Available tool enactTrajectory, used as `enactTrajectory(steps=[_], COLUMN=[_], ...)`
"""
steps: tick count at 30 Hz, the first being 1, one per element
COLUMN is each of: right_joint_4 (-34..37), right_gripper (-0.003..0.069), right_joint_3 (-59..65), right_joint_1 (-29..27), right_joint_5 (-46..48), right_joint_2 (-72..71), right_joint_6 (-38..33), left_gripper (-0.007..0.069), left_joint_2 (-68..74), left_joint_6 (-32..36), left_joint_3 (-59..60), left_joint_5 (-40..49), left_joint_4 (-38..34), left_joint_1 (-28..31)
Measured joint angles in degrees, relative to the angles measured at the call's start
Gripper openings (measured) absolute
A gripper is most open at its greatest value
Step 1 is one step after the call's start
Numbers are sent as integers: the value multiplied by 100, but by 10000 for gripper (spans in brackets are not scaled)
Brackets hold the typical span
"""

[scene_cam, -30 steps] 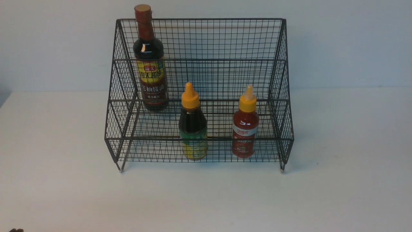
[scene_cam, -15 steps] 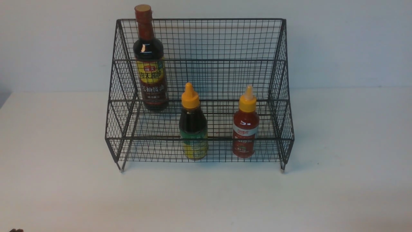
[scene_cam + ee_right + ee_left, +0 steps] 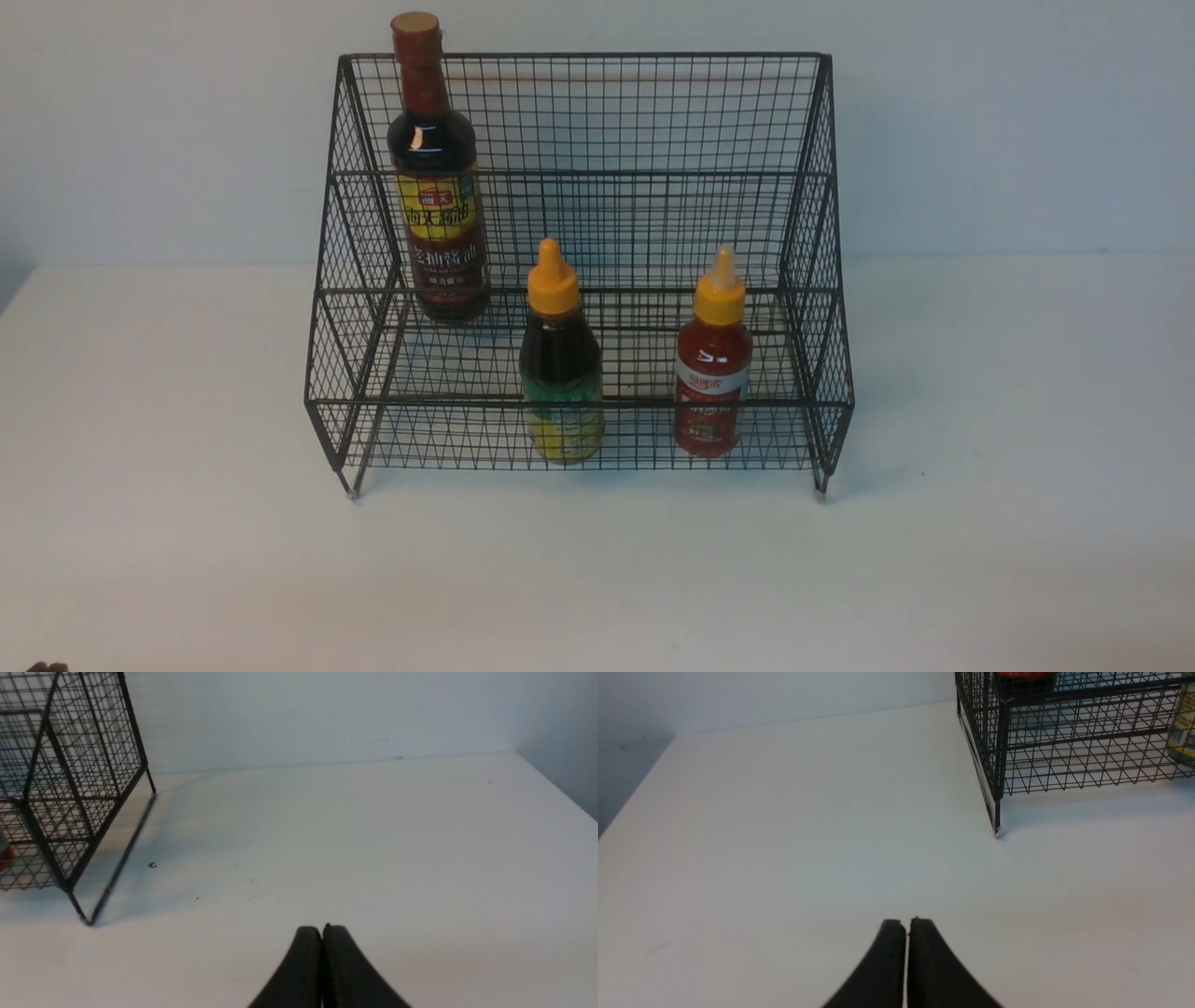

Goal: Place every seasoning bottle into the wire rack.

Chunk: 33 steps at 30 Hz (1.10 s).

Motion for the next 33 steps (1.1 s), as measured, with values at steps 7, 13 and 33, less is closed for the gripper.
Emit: enactTrajectory(steps=[7,13,33], right_joint_4=[67,73,61], right_gripper=[-15,-15,-15], right_joint_3=[0,0,0], right_joint_1=[135,135,135], right_joint_5=[5,5,5], right_joint_2=[0,0,0], right_joint_6=[-71,-71,-71], left_gripper=[-5,-5,-5], left_joint_2=[0,0,0], left_joint_6=[0,0,0], left_joint_3=[0,0,0], left_joint_5=[0,0,0], left_joint_4=[0,0,0], left_joint_1=[0,0,0])
